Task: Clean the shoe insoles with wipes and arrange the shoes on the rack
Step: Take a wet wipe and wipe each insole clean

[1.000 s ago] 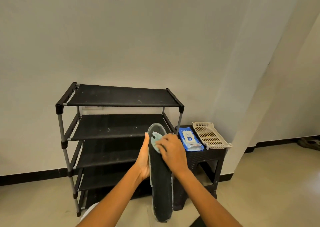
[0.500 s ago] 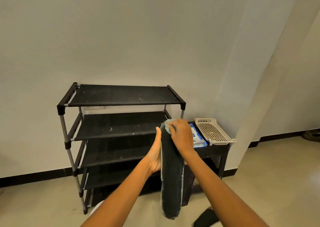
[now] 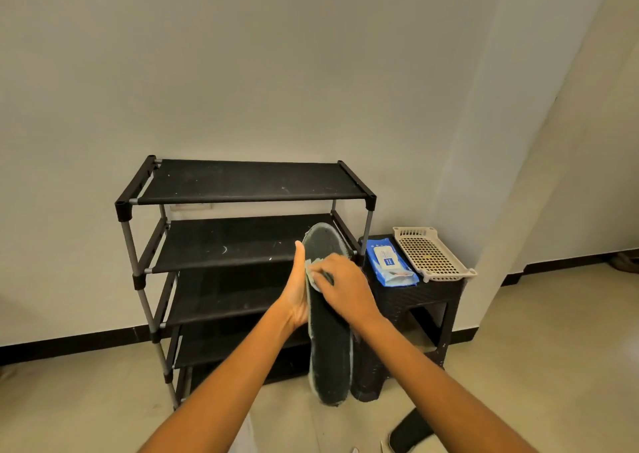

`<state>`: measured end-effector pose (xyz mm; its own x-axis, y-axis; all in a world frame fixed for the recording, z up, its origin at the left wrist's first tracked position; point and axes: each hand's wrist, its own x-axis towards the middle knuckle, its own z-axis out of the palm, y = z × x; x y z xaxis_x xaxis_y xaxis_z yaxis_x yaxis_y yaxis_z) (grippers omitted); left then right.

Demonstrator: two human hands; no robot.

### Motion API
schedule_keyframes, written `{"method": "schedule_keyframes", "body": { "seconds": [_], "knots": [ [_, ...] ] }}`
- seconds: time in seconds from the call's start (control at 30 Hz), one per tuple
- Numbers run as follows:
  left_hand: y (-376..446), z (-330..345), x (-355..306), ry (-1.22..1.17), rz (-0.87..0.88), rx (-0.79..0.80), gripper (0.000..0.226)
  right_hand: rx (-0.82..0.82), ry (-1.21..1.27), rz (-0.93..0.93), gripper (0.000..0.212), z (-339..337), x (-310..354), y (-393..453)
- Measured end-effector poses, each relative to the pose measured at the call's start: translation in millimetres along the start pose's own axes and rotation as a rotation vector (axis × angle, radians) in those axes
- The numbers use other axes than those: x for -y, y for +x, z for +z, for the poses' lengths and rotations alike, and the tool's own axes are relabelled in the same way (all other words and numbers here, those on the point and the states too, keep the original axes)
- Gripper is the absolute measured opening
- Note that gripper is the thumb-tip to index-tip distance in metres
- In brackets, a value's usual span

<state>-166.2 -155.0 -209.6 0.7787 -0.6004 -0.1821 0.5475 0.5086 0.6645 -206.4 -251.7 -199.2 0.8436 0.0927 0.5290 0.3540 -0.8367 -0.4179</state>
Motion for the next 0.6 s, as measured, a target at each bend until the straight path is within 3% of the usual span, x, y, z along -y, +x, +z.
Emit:
{"method": "schedule_keyframes", "body": {
  "seconds": [0.1,0.2,0.23,0.4,0.47,0.6],
  "knots": [
    [-2,-6,4,0.078,-0.073,0.033,0.086,0.022,-0.146,0.001,0.018,-10,-23,3],
    [-5,5,12,0.086,-0.103,0.090,0.081,-0.135,-0.160,0.265,0.021,-17,-40,15],
    [-3,7,14,0.090,-0.092,0.079,0.081,-0.175,-0.158,0.276,0.022,-14,-38,16],
    [7,-7,8,0.053,-0.048,-0.041,0.083,0.031,-0.053,-0.028,0.014,3,-14,-19],
    [8,-14,7,0.040,-0.023,-0.047,0.081,0.081,-0.091,-0.070,0.014,-1,-22,-25],
    [13,-14,10,-0.001,0.020,-0.071,0.085,-0.100,0.076,0.278,0.023,-2,-29,-29]
  ]
}}
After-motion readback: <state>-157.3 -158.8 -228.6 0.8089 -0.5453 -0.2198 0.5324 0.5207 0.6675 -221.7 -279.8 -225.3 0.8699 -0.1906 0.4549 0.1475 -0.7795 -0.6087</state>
